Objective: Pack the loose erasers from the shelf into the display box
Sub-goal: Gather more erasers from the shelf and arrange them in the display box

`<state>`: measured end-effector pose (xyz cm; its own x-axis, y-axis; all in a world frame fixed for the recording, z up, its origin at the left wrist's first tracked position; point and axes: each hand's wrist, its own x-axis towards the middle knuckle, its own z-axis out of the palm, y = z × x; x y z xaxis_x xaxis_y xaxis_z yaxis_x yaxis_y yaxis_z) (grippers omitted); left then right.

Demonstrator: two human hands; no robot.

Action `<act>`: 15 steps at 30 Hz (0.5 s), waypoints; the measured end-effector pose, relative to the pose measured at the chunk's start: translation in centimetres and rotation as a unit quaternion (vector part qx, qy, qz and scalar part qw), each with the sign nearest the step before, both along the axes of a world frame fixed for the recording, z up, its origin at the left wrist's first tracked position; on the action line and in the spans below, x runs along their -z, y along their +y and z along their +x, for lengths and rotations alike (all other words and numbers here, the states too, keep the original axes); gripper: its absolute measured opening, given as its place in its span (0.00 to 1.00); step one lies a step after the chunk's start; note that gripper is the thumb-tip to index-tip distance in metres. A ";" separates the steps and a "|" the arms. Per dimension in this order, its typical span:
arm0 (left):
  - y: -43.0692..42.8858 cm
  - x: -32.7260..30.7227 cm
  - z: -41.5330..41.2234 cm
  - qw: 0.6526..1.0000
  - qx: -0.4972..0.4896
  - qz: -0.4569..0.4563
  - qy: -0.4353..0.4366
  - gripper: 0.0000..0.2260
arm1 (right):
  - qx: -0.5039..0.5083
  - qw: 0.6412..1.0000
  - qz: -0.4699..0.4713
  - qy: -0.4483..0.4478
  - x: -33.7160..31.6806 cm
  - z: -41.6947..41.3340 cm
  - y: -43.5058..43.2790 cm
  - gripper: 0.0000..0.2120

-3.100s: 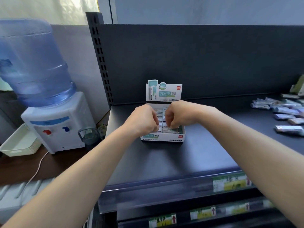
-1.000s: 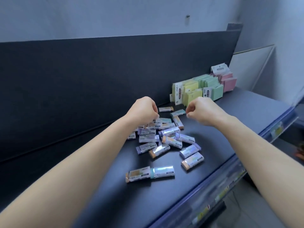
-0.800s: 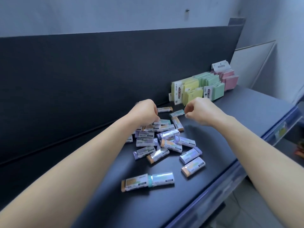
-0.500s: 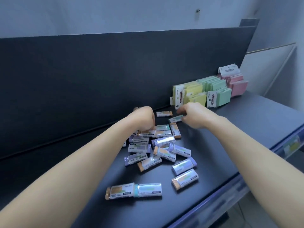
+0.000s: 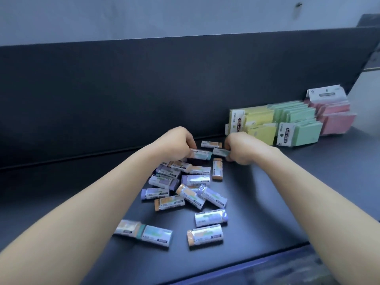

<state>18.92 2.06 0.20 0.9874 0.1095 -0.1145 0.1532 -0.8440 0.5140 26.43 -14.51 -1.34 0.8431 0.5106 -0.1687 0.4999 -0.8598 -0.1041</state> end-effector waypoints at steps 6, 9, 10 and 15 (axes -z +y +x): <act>-0.5 0.0 -2.0 0.997 -0.063 -0.036 -0.034 0.02 | -0.014 1.000 0.014 -0.016 0.2 0.1 0.8 0.01; -0.4 -0.1 -2.8 0.993 -0.087 -0.072 -0.044 0.01 | -0.010 0.998 0.066 -0.023 -0.2 0.0 1.0 0.03; -0.3 -0.2 -3.0 0.991 -0.094 -0.084 -0.048 0.01 | -0.013 0.996 0.084 -0.024 -0.5 -0.1 1.2 0.03; 0.9 -0.9 -5.2 0.977 -0.134 -0.150 -0.076 0.02 | -0.034 0.978 0.203 0.028 -2.6 -1.7 2.8 0.03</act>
<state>13.68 2.95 1.10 0.9359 0.3503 -0.0361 0.2510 -0.5916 0.7662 24.71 -11.67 1.25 0.8002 0.5996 0.0138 0.5379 -0.7073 -0.4586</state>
